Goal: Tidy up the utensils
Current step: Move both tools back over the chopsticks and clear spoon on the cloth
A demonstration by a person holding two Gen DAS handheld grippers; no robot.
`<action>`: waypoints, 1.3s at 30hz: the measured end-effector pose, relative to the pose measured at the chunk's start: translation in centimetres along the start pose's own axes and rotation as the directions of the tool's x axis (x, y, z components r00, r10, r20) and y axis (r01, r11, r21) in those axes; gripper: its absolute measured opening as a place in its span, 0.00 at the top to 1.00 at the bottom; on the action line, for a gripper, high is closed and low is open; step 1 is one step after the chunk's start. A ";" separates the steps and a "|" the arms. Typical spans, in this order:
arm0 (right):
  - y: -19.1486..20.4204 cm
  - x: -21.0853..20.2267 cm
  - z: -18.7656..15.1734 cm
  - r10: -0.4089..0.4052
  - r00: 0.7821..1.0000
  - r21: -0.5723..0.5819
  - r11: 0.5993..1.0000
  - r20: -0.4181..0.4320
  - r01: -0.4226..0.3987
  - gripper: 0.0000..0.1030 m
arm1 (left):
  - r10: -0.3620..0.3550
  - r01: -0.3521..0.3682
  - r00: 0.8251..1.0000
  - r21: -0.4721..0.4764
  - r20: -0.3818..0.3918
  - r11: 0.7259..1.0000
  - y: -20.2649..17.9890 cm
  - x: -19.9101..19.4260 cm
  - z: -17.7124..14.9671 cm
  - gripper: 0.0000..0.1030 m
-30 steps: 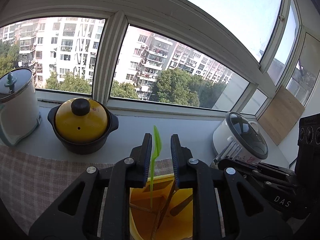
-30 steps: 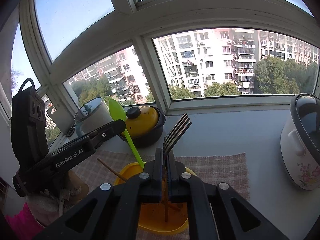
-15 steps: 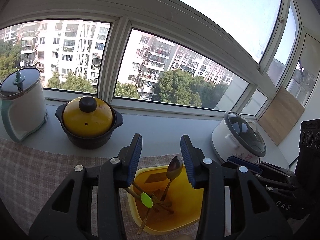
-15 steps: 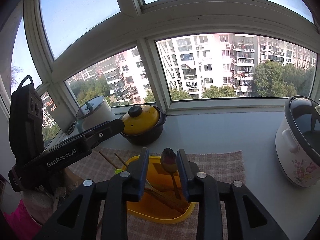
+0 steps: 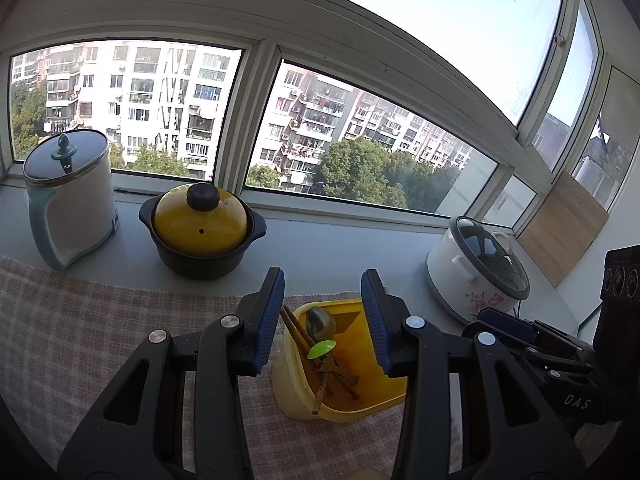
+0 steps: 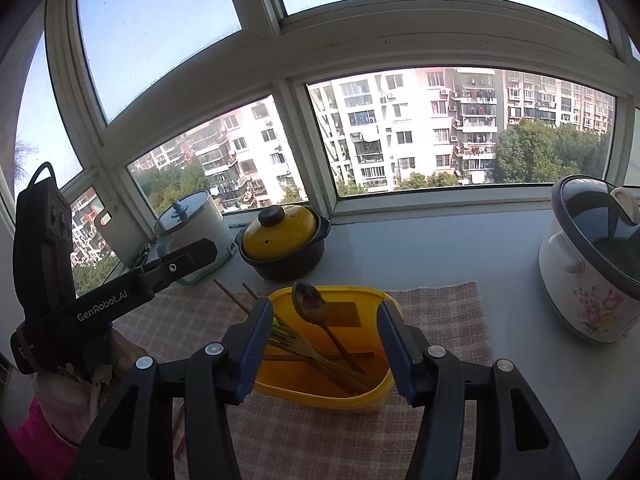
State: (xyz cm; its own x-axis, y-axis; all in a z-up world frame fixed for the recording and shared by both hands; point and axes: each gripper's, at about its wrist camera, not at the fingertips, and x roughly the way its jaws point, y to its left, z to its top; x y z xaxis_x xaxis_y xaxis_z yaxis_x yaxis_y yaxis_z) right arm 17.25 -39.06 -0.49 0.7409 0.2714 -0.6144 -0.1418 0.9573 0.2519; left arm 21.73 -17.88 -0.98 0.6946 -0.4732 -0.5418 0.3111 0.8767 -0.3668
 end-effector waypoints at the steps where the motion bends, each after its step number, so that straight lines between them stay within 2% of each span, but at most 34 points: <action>1: 0.1 -0.1 -0.1 -0.004 1.000 0.003 1.000 0.003 0.004 0.39 | 0.001 -0.001 1.000 0.003 -0.001 1.000 0.2 -0.3 -0.1 0.61; 4: 0.8 -0.4 -0.7 -0.015 1.000 0.010 1.000 0.006 0.015 0.33 | 0.006 -0.006 1.000 0.009 -0.004 1.000 0.9 -1.3 -0.6 0.61; 6: 1.3 -0.7 -1.1 -0.029 1.000 0.011 1.000 0.011 0.028 0.25 | 0.010 -0.010 1.000 0.008 -0.007 1.000 1.6 -2.0 -0.9 0.61; 11: 2.8 -1.1 -2.2 -0.068 0.998 0.010 0.998 0.015 0.068 0.18 | 0.022 -0.022 0.999 0.011 -0.027 1.000 3.2 -3.4 -1.8 0.61; 13: 3.4 -1.1 -2.6 -0.089 0.996 0.012 0.996 0.013 0.089 0.18 | 0.022 -0.021 0.999 0.014 -0.037 1.000 3.9 -3.9 -2.2 0.55; 15: 4.1 -1.2 -3.1 -0.099 0.995 0.012 0.995 0.009 0.099 0.11 | 0.028 -0.027 0.999 0.018 -0.042 0.999 4.6 -4.5 -2.7 0.50; 17: 4.8 -1.2 -3.5 -0.108 0.994 0.010 0.994 0.011 0.108 0.09 | 0.036 -0.035 0.998 0.019 -0.046 0.999 5.3 -5.0 -3.0 0.50; 21: 6.2 -1.2 -4.3 -0.128 0.992 -0.001 0.992 0.012 0.128 0.09 | 0.066 -0.066 0.996 0.005 -0.062 0.998 7.5 -6.0 -3.6 0.50; 26: 7.3 -1.0 -5.5 -0.111 0.993 0.001 0.994 0.026 0.112 0.08 | 0.103 -0.106 0.990 -0.021 -0.096 0.994 11.1 -6.9 -5.0 0.50; 31: 8.2 -0.2 -7.1 -0.085 0.996 0.001 0.996 0.018 0.085 0.08 | 0.151 -0.159 0.975 -0.035 -0.160 0.987 14.3 -7.1 -7.1 0.50; 36: 9.3 1.4 -8.8 -0.052 0.998 -0.016 0.999 -0.025 0.051 0.08 | 0.165 -0.176 0.956 -0.028 -0.242 0.984 16.6 -6.5 -9.8 0.50; 38: 9.8 2.3 -9.4 -0.040 0.998 -0.029 0.999 -0.058 0.039 0.08 | 0.161 -0.173 0.948 -0.019 -0.275 0.985 17.0 -6.0 -10.7 0.52; 39: 10.1 2.8 -9.6 -0.037 0.996 -0.035 0.999 -0.075 0.035 0.08 | 0.157 -0.168 0.944 -0.013 -0.292 0.986 17.1 -5.8 -11.2 0.56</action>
State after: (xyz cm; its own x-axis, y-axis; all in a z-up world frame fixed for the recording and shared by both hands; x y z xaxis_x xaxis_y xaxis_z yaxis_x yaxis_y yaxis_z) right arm 11.53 -27.70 -6.86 0.6943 0.2423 -0.6776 -0.1387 0.9690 0.2043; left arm 15.81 -1.09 -12.57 0.5151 -0.3343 -0.7892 0.1819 0.9425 -0.2805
